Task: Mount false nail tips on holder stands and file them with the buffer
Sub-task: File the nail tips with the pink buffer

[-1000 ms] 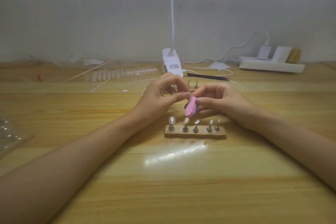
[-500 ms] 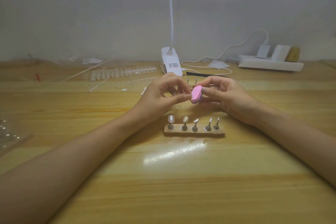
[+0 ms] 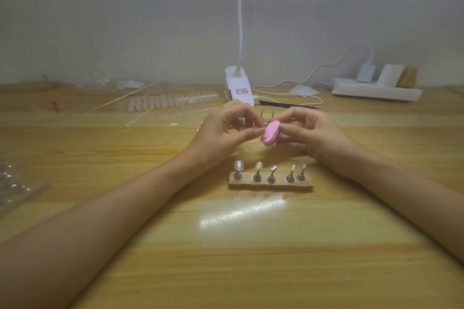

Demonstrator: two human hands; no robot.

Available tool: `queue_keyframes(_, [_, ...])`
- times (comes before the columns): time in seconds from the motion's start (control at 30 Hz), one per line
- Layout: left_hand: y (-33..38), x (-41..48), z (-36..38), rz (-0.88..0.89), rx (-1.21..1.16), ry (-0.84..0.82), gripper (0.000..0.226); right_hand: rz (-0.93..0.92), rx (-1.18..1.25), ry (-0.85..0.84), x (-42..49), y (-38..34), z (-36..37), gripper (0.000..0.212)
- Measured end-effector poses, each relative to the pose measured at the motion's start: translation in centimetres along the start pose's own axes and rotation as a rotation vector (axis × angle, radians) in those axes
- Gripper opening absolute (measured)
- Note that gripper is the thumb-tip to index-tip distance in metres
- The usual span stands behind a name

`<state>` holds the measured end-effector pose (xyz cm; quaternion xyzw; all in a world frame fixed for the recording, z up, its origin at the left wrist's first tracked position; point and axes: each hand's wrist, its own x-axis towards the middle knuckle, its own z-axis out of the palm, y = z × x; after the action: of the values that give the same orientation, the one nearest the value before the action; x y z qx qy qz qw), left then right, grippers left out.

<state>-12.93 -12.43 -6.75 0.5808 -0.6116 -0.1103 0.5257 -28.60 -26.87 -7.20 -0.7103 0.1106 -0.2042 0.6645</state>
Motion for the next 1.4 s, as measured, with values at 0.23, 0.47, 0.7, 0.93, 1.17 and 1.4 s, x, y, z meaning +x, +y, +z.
queue_keyframes(0.23, [0.05, 0.00, 0.04, 0.009, 0.003, 0.004, 0.013, -0.002, -0.006, -0.005, 0.04, 0.17, -0.05, 0.025])
queue_keyframes(0.47, [0.09, -0.11, 0.08, -0.001, -0.009, -0.017, 0.010, -0.003, 0.048, -0.013, 0.10, -0.01, -0.54, 0.018])
queue_keyframes(0.7, [0.15, -0.07, 0.11, -0.011, -0.018, 0.005, 0.013, -0.015, 0.017, -0.001, -0.08, -0.04, -0.09, 0.019])
queue_keyframes(0.93, [0.01, -0.06, 0.04, -0.010, -0.007, 0.006, 0.007, -0.008, 0.005, -0.020, -0.03, 0.05, -0.06, 0.018])
queue_keyframes(1.17, [-0.06, -0.05, 0.03, -0.001, 0.012, 0.011, 0.008, -0.011, -0.002, -0.012, -0.07, 0.09, -0.05, 0.019])
queue_keyframes(1.4, [0.03, -0.06, 0.01, -0.004, 0.025, 0.014, 0.008, -0.017, -0.019, -0.020, -0.11, 0.06, -0.01, 0.016])
